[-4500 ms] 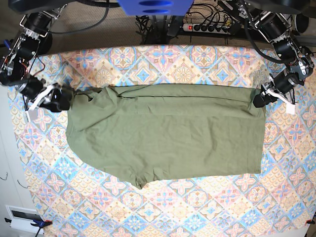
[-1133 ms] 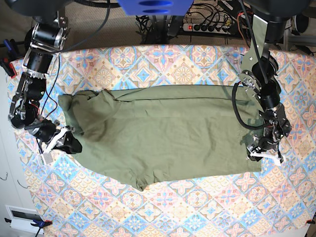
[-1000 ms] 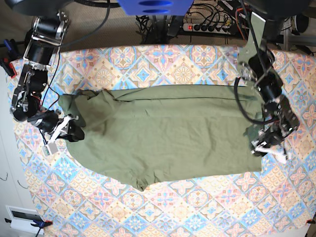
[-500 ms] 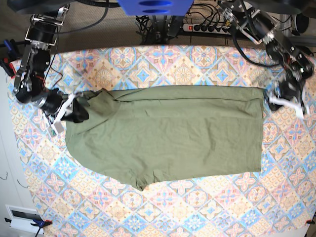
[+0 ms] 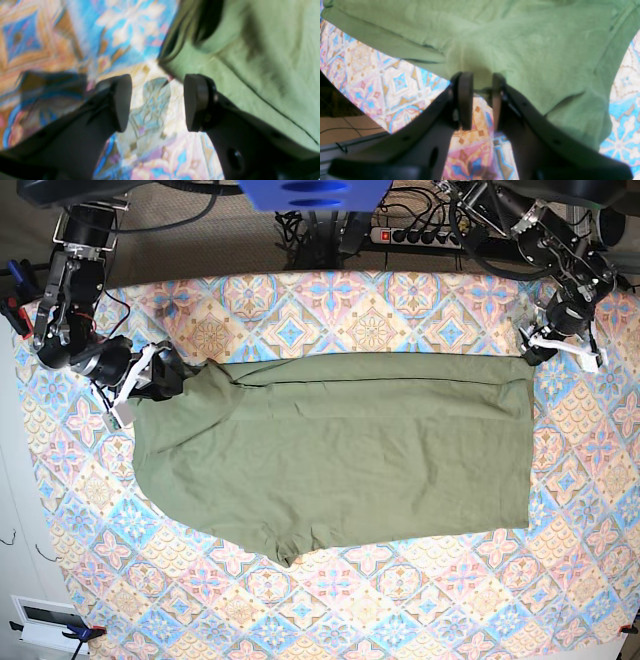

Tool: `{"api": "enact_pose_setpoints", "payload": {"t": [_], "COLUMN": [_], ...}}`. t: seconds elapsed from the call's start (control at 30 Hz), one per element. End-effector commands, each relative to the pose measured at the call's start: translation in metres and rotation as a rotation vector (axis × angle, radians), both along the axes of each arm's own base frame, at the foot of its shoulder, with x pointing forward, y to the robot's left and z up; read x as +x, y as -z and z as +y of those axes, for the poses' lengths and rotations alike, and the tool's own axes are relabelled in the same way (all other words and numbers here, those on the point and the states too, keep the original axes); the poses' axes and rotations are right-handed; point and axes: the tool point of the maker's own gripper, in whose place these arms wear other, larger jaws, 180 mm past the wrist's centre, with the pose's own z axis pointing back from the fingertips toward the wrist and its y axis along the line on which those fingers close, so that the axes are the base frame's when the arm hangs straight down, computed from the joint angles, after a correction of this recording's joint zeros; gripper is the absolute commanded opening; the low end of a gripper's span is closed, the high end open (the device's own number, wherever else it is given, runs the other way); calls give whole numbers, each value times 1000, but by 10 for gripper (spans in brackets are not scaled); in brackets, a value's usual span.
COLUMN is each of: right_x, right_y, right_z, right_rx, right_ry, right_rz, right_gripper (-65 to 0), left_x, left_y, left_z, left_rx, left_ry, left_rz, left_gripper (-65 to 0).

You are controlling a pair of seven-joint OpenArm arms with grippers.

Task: Layout the t-shirt on the table in an organized manner, then fold the t-shirt properly
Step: 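Move both grippers back to the shirt corners and grasp them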

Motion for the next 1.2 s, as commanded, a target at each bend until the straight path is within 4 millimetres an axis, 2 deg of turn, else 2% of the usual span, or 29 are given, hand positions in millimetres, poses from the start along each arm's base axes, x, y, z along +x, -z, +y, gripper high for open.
{"api": "enact_pose_setpoints", "payload": {"t": [0.0,0.23,0.47,0.53,0.6,0.9,1.1,1.17], "right_x": [9,8,9,9,9,10,10,10], "right_y": [-15,-14,-14,-14,-14,-16,-15,-15], "right_z": [-3,-3,-3,-3,-3,-3,-3,-3], "right_rx": [4,4,4,4,4,4,5,5], "right_ry": [0,-1,-1,-1,-1,-1,0,0], "right_rz": [-55,-51,-53,-53,-53,-57,-57,-57], "right_gripper": [-518,-518,-518,-518,-518,-518,-518,-518], "left_x": [3,8,18,22,23,23,32,42], "left_y": [-4,19,31,31,24,15,11,6], "left_z": [6,-1,-28,-41,-42,-39,-39,-39], "left_rx": [11,-56,-142,-173,-169,-140,-137,-138], "left_ry": [-6,-31,-21,13,21,29,28,29], "left_rz": [-16,-18,-21,-25,-45,-63,-80,-103], "left_gripper": [-322,-325,-327,-327,-327,-328,-328,-328]}}
